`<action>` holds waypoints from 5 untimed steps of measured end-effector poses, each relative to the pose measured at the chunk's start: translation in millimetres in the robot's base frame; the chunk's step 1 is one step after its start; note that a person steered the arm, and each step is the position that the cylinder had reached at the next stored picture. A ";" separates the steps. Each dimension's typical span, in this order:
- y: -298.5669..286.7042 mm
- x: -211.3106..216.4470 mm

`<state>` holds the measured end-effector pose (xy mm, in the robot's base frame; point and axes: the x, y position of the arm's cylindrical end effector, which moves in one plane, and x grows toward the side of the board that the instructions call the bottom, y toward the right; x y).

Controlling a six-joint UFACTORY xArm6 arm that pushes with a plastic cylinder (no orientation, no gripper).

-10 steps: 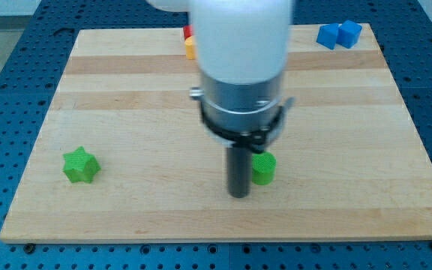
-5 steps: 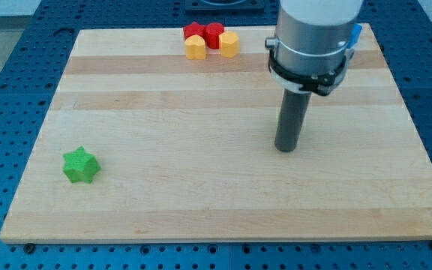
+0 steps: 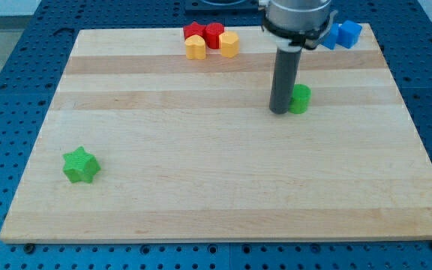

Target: Slide the green circle towards the center right

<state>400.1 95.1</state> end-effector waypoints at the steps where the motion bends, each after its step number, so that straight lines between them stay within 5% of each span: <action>1: 37.5 -23.3; 3: 72.7 -36.4; 5: 43.2 20.5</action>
